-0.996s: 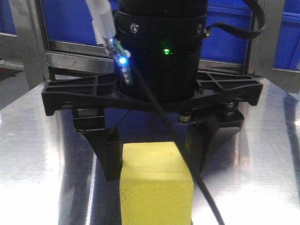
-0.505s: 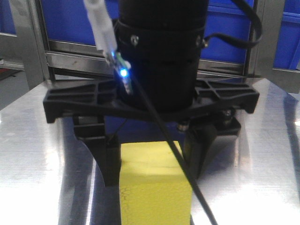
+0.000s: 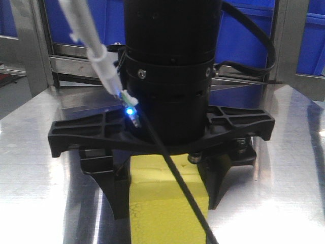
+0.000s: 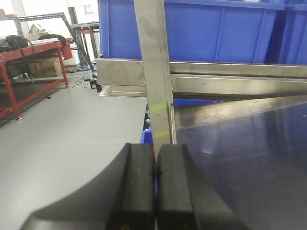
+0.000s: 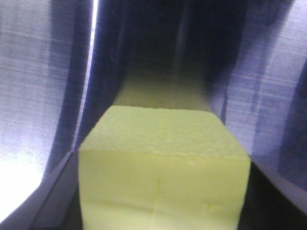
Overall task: Place yellow foam block on left shelf second layer
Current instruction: 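Close the right gripper on the sides of the yellow foam cube, then lift the cube with the right gripper and draw it back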
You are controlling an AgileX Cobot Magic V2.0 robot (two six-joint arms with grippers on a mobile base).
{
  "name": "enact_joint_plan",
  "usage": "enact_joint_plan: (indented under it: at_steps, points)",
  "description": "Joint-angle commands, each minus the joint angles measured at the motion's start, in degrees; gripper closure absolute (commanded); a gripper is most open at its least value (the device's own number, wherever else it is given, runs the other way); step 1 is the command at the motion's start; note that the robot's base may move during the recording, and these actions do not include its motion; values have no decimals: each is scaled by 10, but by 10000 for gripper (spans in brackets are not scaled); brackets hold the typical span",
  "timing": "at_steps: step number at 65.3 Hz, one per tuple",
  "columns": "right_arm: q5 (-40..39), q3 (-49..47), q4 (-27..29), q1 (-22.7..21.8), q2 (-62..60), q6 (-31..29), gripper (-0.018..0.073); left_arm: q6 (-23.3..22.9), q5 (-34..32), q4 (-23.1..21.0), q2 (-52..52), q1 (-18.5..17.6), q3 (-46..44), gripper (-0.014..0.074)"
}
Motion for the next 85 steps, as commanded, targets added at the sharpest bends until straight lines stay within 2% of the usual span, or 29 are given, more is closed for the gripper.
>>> enact_joint_plan:
  at_steps: [1,41,58,75,85]
  points:
    - [-6,-13,-12,-1,-24,-1,-62,-3,-47,-4,-12,-2,14,460]
    - [4,-13,-12,-1,-24,-1,-61,-3,-47,-4,-12,-2,14,460]
    - [5,-13,-12,-1,-24,-1,93,-3,-47,-4,-12,-2,14,460]
    - [12,-13,-12,-6,-51,-5,96,-3,-47,-4,-12,-2,14,460]
    - [13,-9,1,-33,-87,-57,96,-3,-47,-4,-12,-2,14,460]
